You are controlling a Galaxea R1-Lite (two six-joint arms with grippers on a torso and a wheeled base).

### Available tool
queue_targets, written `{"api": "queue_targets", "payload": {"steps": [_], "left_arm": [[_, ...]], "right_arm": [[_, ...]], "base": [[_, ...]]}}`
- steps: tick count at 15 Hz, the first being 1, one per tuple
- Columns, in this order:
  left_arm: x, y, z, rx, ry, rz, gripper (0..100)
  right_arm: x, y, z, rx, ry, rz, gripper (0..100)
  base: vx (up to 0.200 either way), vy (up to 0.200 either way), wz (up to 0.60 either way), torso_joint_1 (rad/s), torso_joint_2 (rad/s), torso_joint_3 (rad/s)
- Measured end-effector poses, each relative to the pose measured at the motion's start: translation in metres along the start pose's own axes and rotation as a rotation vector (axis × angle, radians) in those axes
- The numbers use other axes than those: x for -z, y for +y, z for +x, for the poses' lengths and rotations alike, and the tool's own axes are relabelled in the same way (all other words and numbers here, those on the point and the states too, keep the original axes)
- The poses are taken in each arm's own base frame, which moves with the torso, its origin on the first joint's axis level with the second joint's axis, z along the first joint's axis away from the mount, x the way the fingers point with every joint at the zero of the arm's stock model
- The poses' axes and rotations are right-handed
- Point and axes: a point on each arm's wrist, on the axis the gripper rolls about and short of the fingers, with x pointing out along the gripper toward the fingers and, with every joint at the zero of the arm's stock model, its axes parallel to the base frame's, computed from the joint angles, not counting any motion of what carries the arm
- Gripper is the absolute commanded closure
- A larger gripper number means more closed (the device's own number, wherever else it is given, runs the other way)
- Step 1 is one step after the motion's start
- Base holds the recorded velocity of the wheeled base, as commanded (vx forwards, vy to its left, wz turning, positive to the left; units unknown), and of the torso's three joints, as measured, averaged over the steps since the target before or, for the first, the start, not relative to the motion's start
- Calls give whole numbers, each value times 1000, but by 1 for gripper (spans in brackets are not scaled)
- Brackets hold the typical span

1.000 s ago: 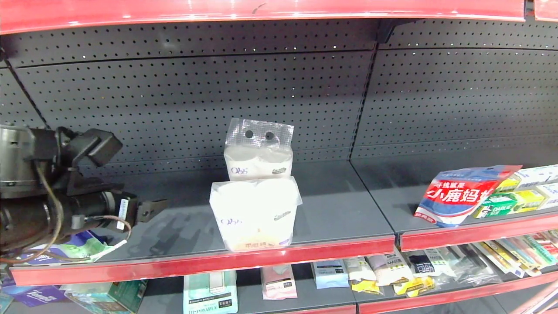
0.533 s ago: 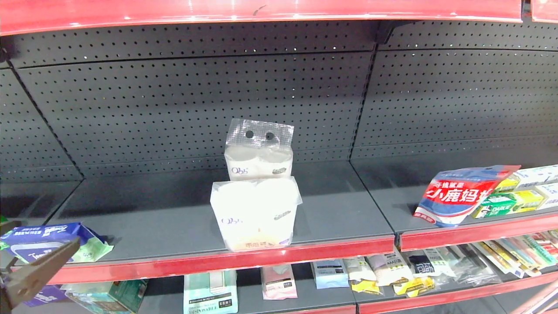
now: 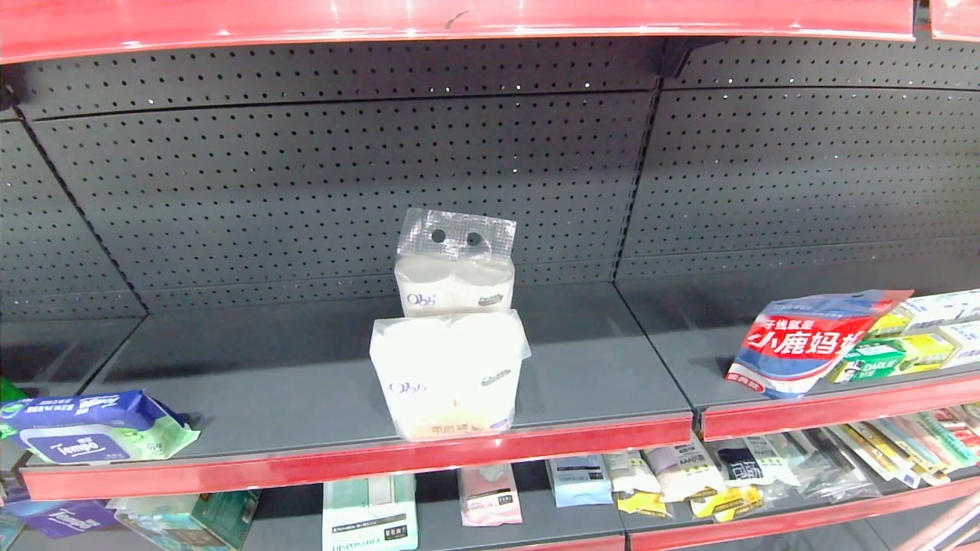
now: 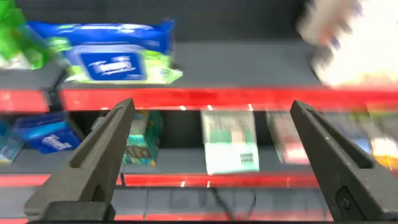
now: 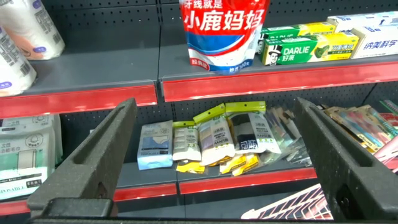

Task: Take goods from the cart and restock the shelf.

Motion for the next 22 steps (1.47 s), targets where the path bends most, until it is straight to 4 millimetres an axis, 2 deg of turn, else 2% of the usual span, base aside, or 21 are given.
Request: {"api": "queue_targets", "payload": {"steps": [2, 4, 8, 14, 17, 22], "left_arm": [[4, 1, 0, -47, -64, -12, 0], [-2, 1, 1, -52, -238, -30, 0], [12, 2, 7, -58, -185, -63, 0], [13, 2, 7, -70, -186, -52, 0], [14, 2, 7, -68, -184, -54, 0], [14, 1, 7, -31, -179, -49, 0]], "right_arm": [[0, 0, 0, 0, 0, 0, 0], [0, 0, 0, 0, 0, 0, 0], [0, 0, 0, 0, 0, 0, 0], [0, 0, 0, -1, 0, 1, 0], [0, 0, 0, -3, 0, -2, 0], [0, 0, 0, -1, 0, -2, 0]], "base": [[0, 0, 0, 0, 0, 0], [0, 0, 0, 0, 0, 0], [0, 0, 0, 0, 0, 0], [0, 0, 0, 0, 0, 0], [0, 0, 600, 4, 2, 2], [0, 0, 0, 0, 0, 0]]}}
